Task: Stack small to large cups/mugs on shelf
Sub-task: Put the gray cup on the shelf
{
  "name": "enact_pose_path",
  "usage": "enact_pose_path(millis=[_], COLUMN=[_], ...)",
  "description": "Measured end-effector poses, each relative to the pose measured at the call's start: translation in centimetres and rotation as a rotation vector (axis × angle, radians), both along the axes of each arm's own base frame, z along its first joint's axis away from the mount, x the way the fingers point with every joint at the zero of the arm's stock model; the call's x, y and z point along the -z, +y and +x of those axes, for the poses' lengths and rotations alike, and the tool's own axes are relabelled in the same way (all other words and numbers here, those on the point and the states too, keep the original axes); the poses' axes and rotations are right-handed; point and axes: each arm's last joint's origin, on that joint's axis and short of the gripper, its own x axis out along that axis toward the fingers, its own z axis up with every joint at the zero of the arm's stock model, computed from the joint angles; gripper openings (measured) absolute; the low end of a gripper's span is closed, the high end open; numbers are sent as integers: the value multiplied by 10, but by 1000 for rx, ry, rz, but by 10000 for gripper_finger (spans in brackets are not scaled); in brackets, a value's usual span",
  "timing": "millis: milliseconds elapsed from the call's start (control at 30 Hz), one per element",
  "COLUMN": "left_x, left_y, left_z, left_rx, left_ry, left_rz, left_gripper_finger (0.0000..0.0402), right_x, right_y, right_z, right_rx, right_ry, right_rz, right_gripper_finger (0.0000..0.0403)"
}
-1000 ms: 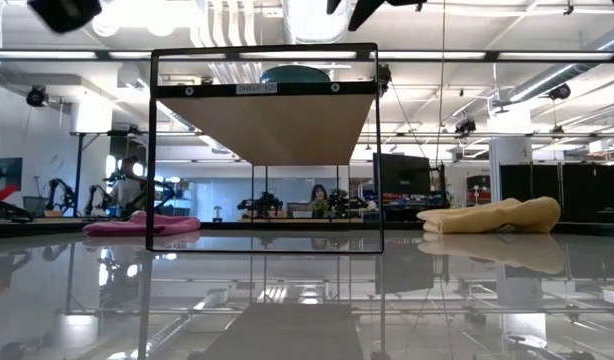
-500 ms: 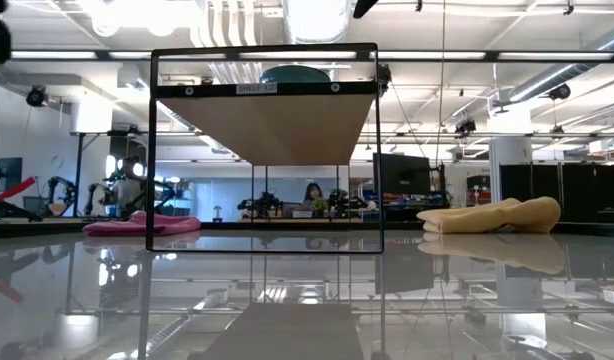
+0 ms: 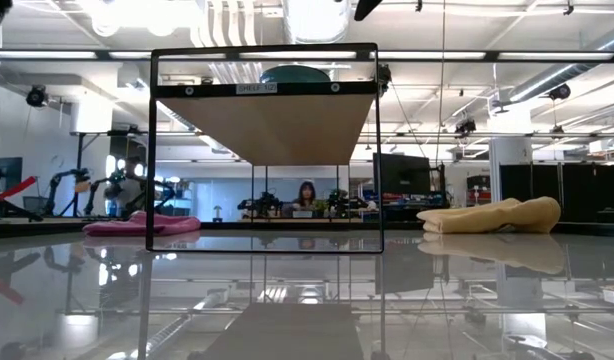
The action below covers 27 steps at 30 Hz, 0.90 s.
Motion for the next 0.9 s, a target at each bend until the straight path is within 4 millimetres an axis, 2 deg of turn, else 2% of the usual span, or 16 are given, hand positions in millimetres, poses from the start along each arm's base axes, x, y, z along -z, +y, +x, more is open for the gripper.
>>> enact_pose_path(millis=[200, 300, 600, 900], left_x=[-13, -13, 6, 23], left_y=[-18, -25, -39, -43], left_z=[11, 15, 23, 30], left_rx=[-33, -39, -70, -89], left_ry=[-10, 1, 84, 130], left_rz=[-51, -39, 0, 82], left_gripper_finger=[132, 132, 132, 132], right_x=[1, 1, 0, 1], right_y=[0, 2, 7, 10], right_z=[-3, -4, -4, -6], right_rx=[-26, -46, -82, -103], right_ry=[34, 37, 41, 57], right_rz=[-14, -20, -31, -45], right_gripper_finger=[169, 169, 169, 169])
